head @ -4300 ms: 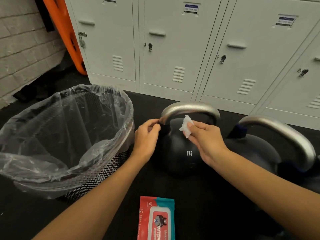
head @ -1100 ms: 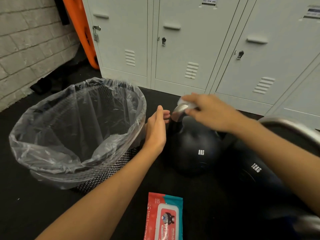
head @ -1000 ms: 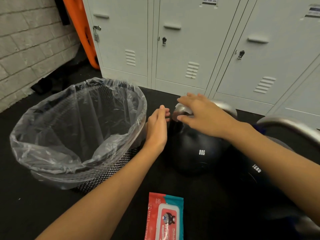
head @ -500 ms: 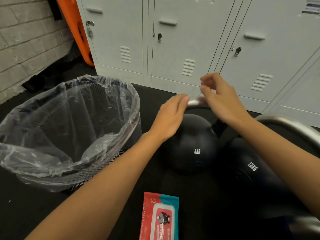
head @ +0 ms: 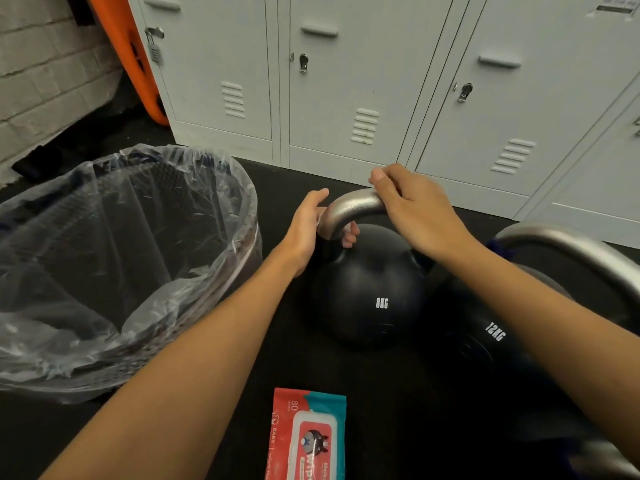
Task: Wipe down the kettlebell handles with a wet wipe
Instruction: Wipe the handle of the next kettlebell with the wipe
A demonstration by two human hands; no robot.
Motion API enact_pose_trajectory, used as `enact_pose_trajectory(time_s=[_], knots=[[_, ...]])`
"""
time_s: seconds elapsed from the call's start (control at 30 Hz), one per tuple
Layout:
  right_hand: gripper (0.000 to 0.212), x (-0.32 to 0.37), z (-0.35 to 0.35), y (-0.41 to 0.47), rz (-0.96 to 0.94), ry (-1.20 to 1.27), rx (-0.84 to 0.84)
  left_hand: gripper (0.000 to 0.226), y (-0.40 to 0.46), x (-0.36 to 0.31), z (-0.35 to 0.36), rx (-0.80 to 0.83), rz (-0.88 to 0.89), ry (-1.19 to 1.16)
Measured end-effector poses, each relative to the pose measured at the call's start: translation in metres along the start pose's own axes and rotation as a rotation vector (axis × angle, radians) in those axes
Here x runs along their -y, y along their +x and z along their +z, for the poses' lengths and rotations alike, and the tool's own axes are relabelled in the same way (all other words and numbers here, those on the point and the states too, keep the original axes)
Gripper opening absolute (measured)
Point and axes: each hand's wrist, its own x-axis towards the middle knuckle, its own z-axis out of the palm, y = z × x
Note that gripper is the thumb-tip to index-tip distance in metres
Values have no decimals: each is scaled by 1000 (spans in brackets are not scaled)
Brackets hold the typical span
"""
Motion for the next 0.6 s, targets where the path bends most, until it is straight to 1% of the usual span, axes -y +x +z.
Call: enact_pose_trajectory(time_s=[0.07, 0.17, 0.23, 0.33, 0.4, 0.5, 0.6], knots=[[40, -2, 2, 1, -9, -14, -4, 76, 2, -2, -1, 26, -8, 46], [38, -5, 2, 1, -17, -24, -12, 84, 1, 0, 0, 9, -11, 117], [37, -6, 3, 1, -23, -27, -23, 87, -1, 4, 0, 3, -7, 139], [36, -6, 5, 0, -29, -22, -36, 92, -4, 6, -4, 2, -57, 119], [36, -5, 6, 0, -32, -23, -43, 92, -3, 3, -3, -4, -47, 108], [36, -5, 6, 0, -35, -35, -43, 90, 2, -2, 2, -6, 3, 174], [37, -6, 5, 0, -44, -30, -40, 97, 3, -3, 3, 23, 2, 202]])
